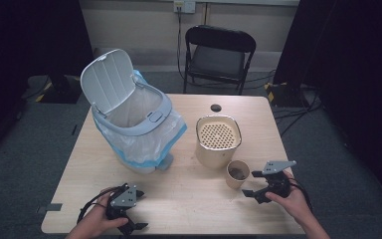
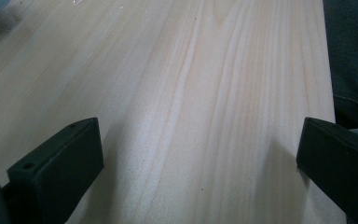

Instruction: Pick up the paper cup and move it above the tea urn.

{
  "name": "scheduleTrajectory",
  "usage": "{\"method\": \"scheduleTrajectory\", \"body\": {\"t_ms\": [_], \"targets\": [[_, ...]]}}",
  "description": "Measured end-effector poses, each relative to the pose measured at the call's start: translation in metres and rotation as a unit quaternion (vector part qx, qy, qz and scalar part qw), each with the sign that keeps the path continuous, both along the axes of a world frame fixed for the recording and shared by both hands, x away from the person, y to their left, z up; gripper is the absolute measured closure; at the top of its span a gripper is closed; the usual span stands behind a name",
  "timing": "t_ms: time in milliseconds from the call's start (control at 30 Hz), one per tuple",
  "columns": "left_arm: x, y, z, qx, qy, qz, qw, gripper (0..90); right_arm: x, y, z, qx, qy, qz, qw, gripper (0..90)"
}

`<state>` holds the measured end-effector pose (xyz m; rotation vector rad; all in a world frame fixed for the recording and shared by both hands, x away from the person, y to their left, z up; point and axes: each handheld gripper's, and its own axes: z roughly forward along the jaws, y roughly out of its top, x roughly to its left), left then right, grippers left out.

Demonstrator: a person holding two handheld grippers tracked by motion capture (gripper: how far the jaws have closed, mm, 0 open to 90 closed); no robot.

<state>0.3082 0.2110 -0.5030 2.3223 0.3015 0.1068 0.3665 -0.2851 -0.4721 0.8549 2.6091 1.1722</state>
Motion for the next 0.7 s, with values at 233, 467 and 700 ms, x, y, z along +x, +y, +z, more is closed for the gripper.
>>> {"method": "scheduleTrajectory", "body": {"t_ms": [233, 467, 700], "targets": [[-0.0001, -0.0001, 0.0000, -0.001, 0.001, 0.001, 1.0000, 0.0, -0.0014, -0.0030, -0.0060, 0.013, -0.006, -0.013, 0.9998, 14.4], [0.0001, 0.0000, 0.0001, 0.001, 0.000, 0.000, 1.0000, 0.0, 0.0007, 0.0003, -0.0080, 0.017, -0.007, -0.010, 0.9998, 14.4], [0.0000, 0.0000, 0.0000, 0.000, 0.000, 0.000, 1.0000, 0.0, 0.0031, 0.0050, -0.0092, 0.028, -0.009, -0.005, 0.9996, 14.6]]}}
